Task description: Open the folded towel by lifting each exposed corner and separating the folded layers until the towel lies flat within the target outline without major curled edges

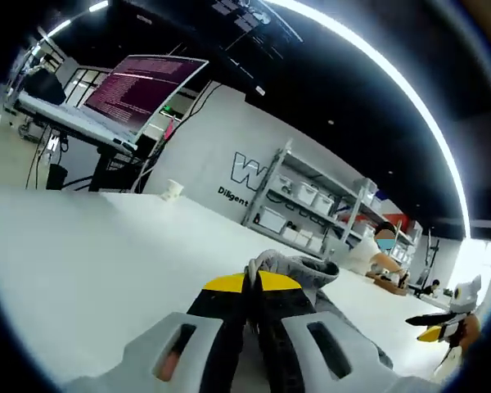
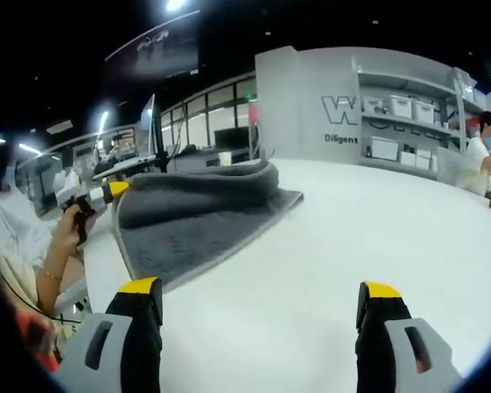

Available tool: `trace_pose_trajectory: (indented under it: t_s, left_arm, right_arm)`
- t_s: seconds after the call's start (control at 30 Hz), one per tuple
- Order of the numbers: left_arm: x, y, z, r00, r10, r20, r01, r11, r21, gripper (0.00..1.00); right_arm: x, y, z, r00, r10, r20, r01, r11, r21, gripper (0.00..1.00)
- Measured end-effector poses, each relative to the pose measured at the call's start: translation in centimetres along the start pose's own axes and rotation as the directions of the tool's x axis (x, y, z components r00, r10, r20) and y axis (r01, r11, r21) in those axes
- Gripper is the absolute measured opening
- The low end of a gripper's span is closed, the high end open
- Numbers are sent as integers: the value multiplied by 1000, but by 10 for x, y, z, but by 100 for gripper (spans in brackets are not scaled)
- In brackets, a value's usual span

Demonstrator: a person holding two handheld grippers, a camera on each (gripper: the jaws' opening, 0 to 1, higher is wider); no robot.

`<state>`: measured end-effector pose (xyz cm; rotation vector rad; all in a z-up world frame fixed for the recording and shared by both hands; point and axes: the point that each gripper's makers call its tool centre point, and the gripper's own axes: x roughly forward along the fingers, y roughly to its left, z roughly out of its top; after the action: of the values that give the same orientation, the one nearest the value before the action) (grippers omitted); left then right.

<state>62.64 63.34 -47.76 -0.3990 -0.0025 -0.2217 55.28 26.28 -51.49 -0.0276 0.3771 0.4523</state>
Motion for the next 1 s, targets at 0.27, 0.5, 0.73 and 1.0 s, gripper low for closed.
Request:
trace_pose_trajectory:
  t_s: [0.27, 0.5, 0.73, 1.0]
  left_arm:
    - [-4, 6, -3, 997, 72, -15, -68, 976, 208, 3]
    - [-4, 12, -18, 992, 115, -45, -94, 942, 322, 3]
    - [-3, 12, -21, 991, 115, -61, -80, 906, 415, 6]
    - [-3, 4, -24, 996, 47, -81, -12, 920, 392, 32]
  right_arm:
    - [0, 1, -1, 1000, 3, -5, -3, 1000, -3, 99]
    - [0, 1, -1, 1000, 4, -5, -4, 1000, -3, 99]
    - [1, 2, -2, 1000, 6, -8, -6, 1000, -4, 99]
    - [1, 3, -3, 1000, 8, -13, -8, 1000, -7, 99]
